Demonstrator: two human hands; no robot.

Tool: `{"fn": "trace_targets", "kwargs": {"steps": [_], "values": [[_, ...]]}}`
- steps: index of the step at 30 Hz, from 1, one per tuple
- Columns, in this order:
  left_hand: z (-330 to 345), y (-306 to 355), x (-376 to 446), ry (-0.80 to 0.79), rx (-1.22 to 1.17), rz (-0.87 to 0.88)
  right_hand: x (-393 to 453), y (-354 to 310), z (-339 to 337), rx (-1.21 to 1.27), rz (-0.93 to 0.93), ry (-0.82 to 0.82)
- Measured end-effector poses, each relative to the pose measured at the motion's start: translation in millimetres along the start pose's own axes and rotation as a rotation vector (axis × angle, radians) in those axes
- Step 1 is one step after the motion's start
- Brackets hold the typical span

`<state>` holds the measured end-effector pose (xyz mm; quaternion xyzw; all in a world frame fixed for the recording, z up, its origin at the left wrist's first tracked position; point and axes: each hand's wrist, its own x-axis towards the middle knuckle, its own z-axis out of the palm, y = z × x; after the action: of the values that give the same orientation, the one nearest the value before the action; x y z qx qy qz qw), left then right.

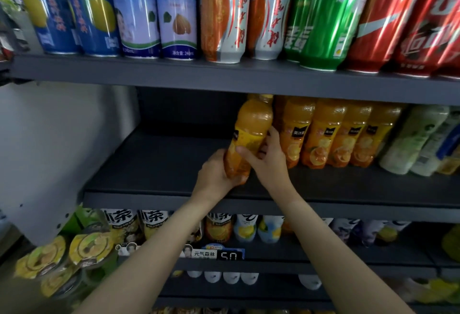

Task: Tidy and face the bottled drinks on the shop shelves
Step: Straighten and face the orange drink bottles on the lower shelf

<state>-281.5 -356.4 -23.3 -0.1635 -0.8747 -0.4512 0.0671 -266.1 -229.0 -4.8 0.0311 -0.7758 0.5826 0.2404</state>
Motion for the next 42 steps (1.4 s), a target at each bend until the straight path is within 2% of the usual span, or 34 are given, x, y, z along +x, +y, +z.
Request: {"fn": "trace_targets", "kwargs": {"steps": [2, 4, 6, 9, 10, 12, 14, 16, 18, 20, 22, 26, 30, 33, 36, 38, 40, 42], "values": [[-0.5, 8.3, -3.2, -0.019, 0.073, 0.054, -4.2, -0.6, -9.4, 0.002, 0.051, 0.107], [-6.6, 15.7, -5.1, -0.114, 0.013, 0.06, -11.2, -7.0, -26.8, 0.124, 0.146, 0.147], [-16.9, 21.6, -8.9, -0.277, -0.246, -0.061, -20.2, -15.5, -45.6, 0.293, 0.251, 0.128], [-25.4, 31.5, -21.0, -0.515, -0.725, -0.382, -33.9, -26.9, -68.0, 0.497, 0.316, 0.094], [-24.8, 35.4, -25.5, -0.547, -0.829, -0.431, -37.7, -31.2, -73.4, 0.517, 0.319, 0.089], [-20.3, 45.2, -32.5, -0.529, -0.907, -0.415, -42.7, -36.3, -80.6, 0.509, 0.328, 0.096], [-15.4, 56.1, -40.4, -0.418, -0.784, -0.315, -46.4, -40.8, -83.8, 0.465, 0.341, 0.138], [-13.1, 60.2, -45.6, -0.209, -0.417, -0.131, -49.6, -43.7, -83.3, 0.453, 0.386, 0.186], [-15.8, 60.8, -49.6, -0.034, -0.183, 0.057, -55.2, -46.0, -79.0, 0.514, 0.444, 0.185], [-19.8, 59.6, -55.0, 0.018, -0.082, 0.236, -60.0, -48.1, -72.6, 0.589, 0.496, 0.173], [-23.3, 56.8, -59.4, 0.033, -0.004, 0.328, -62.4, -49.9, -67.7, 0.621, 0.536, 0.17], [-29.1, 49.8, -63.2, -0.037, -0.006, 0.28, -64.9, -50.3, -65.2, 0.579, 0.508, 0.177], [-34.5, 45.5, -59.7, -0.288, -0.085, 0.167, -69.6, -52.1, -68.0, 0.308, 0.312, 0.083], [-29.2, 46.0, -59.3, -0.393, -0.151, 0.123, -72.5, -54.6, -69.3, 0.237, 0.215, -0.03], [-22.9, 43.3, -63.6, -0.386, -0.229, 0.087, -74.5, -55.0, -71.7, 0.199, 0.2, -0.11], [-19.0, 40.4, -67.9, -0.365, -0.262, 0.081, -72.8, -56.3, -71.2, 0.057, 0.214, -0.113], [-14.2, 39.2, -72.7, -0.313, -0.194, 0.098, -70.5, -56.8, -66.1, -0.123, 0.256, -0.068], [-8.8, 37.7, -76.9, -0.177, -0.03, 0.152, -71.2, -52.2, -58.8, -0.089, 0.368, -0.009]]}}
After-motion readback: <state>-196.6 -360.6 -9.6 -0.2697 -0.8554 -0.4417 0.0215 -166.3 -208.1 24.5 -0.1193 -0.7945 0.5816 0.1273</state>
